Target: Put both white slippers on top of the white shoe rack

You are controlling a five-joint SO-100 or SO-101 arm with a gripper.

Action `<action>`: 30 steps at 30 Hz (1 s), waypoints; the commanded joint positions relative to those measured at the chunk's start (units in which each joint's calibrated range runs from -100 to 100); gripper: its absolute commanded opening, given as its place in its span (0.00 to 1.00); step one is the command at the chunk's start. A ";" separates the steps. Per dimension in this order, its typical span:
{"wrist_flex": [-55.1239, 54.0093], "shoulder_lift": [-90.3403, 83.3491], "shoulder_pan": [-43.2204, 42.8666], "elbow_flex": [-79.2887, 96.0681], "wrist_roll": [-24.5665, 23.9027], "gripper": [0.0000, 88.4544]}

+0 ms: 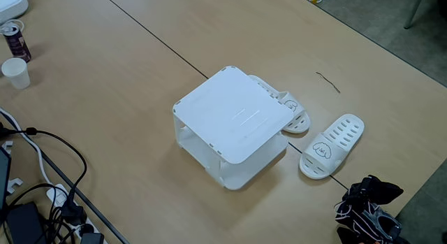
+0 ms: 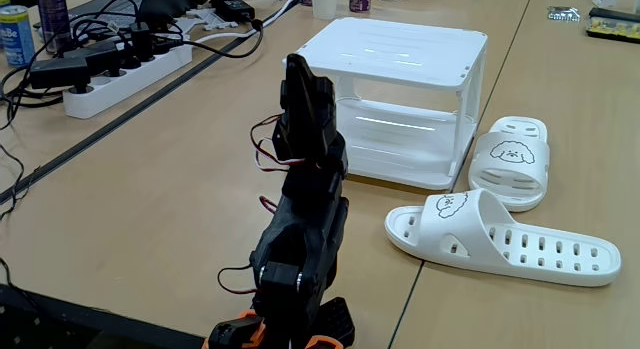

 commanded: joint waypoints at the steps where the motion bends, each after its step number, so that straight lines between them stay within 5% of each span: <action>1: 7.86 0.94 -0.40 0.00 0.42 0.01; 5: 23.73 0.94 3.22 -6.77 0.42 0.01; 14: 77.57 7.25 10.95 -41.77 0.42 0.01; 19: 83.78 25.09 12.76 -58.64 0.42 0.02; 24: 83.78 49.49 25.50 -72.62 0.42 0.02; 30: 83.70 72.37 33.15 -75.78 0.42 0.18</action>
